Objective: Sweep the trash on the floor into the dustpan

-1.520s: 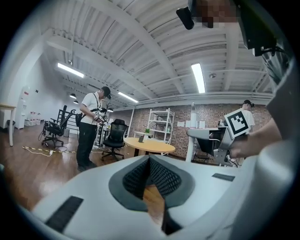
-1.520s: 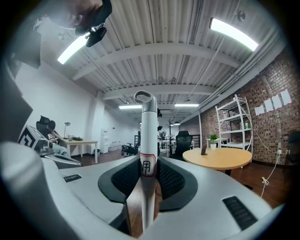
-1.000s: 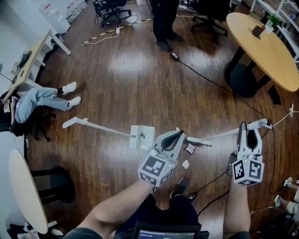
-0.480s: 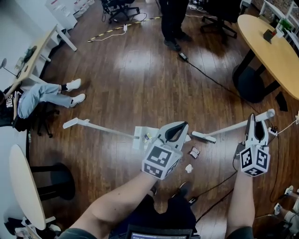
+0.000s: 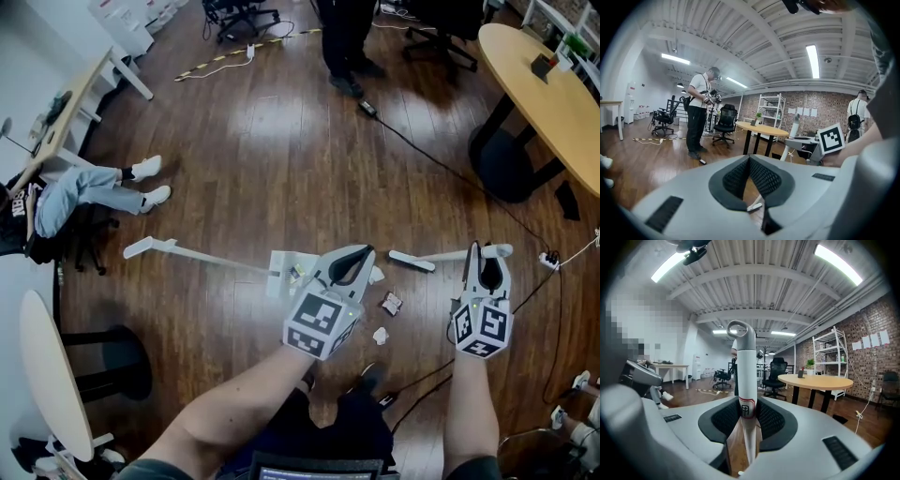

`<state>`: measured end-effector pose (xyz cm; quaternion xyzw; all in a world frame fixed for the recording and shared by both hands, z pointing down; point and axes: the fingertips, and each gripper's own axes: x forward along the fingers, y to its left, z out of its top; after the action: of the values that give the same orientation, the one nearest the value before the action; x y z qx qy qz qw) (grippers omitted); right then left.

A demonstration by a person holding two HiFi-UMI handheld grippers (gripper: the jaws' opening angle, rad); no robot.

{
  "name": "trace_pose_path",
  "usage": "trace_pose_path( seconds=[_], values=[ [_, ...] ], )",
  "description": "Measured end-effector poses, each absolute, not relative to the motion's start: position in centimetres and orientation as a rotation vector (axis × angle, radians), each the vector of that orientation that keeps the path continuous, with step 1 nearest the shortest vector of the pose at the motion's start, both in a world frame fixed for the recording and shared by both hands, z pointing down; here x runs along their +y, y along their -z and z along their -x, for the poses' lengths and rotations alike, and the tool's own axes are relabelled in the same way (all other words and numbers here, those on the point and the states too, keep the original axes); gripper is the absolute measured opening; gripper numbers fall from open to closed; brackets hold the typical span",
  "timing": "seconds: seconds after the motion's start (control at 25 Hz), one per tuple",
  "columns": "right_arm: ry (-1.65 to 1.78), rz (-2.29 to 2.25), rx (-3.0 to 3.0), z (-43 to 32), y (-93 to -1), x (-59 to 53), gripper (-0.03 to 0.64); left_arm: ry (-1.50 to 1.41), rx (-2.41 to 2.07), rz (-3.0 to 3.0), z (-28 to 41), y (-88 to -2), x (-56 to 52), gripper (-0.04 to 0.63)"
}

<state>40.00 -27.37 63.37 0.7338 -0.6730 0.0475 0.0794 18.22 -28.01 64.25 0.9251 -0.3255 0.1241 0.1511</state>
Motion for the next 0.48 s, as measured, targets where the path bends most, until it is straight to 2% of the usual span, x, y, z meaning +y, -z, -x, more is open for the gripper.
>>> trace_pose_path(
  seconds=[0.28, 0.48],
  values=[
    [-0.257, -2.185, -1.977, -33.9, -63.0, -24.7, 0.135, -0.324, -0.954, -2.648, -16.1, -61.9, -28.2, 0.012],
    [-0.336, -2.171, -1.924, -28.4, -62.7, -21.6, 0.135, -0.263, -0.993, -2.637, -11.1, -58.7, -27.3, 0.012]
  ],
)
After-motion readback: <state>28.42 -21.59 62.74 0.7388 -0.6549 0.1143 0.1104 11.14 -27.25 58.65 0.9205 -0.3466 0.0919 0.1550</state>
